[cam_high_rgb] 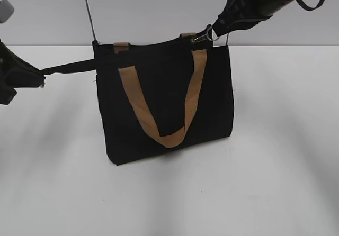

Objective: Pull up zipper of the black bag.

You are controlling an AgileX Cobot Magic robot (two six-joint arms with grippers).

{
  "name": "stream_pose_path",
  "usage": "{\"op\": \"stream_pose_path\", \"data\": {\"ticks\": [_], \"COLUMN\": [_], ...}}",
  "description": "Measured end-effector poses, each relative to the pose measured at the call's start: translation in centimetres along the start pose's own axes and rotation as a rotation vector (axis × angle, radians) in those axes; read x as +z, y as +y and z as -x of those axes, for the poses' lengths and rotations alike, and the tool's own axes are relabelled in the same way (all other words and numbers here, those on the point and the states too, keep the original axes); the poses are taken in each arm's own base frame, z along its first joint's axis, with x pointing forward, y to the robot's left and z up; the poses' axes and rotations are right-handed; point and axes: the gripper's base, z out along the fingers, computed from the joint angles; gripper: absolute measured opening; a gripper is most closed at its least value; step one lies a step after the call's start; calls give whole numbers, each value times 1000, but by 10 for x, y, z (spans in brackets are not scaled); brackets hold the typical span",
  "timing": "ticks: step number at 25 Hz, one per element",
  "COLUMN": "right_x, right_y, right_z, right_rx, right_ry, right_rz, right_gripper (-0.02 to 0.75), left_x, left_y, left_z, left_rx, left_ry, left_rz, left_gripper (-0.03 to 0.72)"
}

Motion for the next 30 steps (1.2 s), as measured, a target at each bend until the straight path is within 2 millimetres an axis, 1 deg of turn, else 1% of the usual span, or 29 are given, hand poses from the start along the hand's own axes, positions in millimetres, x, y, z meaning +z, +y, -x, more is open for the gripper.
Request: {"op": "stream_pose_path", "data": {"ticks": [3,9,10,11,12,13,15,16,18,19,22,26,30], "right_x": [-1,-2,-2,-2,-4,-4,-5,-5,-5,-5,-6,-14,-24], "right_y": [-4,-4,-5,-7,-10,-11,-14,-14,-13,-13,-12,-11,-13], "right_z": [-2,-2,-3,-4,-5,-6,-7,-8,-8,-9,-9,-8,-9], "right_rx": [15,20,20,13,9,6,2,5,15,18,18,12,39], "right_ry": [2,6,8,14,18,21,28,32,39,44,54,58,85], "right_rz": [1,5,5,-5,-16,-22,-31,-28,-22,-18,-10,-31,-86], "right_gripper": [-1,6,25,62,104,167,299,345,412,424,443,447,447], "left_x": [0,0,0,-1,-1,-1,-1,-1,-2,-2,-2,-3,-5], "left_y": [0,0,0,0,1,2,2,2,4,6,10,15,22], "left_z": [0,2,2,2,2,3,5,6,8,9,10,10,7], "left_rx": [-5,-27,-38,-52,-65,-82,-114,-135,-174,-195,-257,-369,-499], "left_ry": [-2,-18,-24,-30,-37,-46,-68,-81,-105,-115,-131,-146,-162], "left_rz": [-5,-7,-7,-7,-6,-3,-2,-1,16,32,70,122,173], "left_gripper": [23,23,28,41,69,108,249,316,460,508,562,575,571]}}
